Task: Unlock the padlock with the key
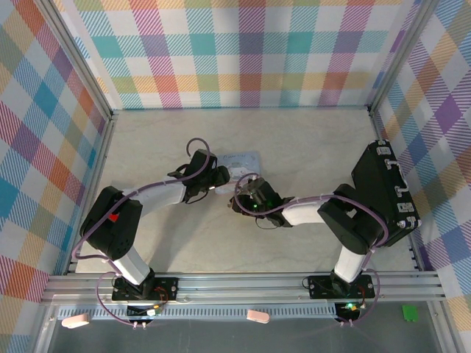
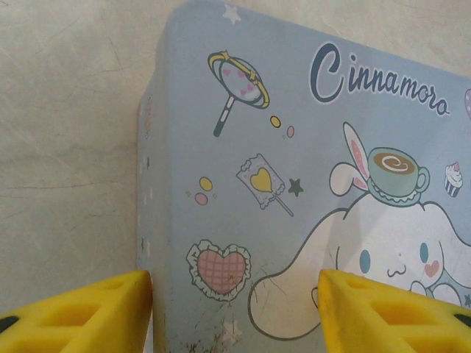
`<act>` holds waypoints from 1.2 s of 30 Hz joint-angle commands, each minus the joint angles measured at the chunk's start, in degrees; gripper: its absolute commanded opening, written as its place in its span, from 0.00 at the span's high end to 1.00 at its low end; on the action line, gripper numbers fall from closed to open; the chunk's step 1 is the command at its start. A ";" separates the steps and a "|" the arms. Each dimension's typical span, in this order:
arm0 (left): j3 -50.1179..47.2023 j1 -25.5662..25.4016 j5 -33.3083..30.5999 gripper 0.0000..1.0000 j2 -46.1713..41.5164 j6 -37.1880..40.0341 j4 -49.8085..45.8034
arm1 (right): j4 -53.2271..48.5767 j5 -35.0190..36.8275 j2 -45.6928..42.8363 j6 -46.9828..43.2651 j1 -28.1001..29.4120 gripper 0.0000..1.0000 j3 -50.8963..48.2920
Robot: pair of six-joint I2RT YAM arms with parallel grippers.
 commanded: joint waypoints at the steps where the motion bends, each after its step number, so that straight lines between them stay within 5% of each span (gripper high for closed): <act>1: -3.33 1.15 -2.34 0.41 0.88 -1.26 -6.00 | 4.06 7.81 8.60 -3.28 -1.68 0.59 4.18; 13: -6.00 1.06 -2.13 0.41 -0.96 -2.92 -4.96 | 1.32 10.61 10.59 -1.40 -0.67 0.65 10.47; 36: -6.21 1.08 -1.92 0.41 -1.32 -2.95 -5.30 | -0.57 12.46 2.88 -4.33 -0.33 0.64 8.04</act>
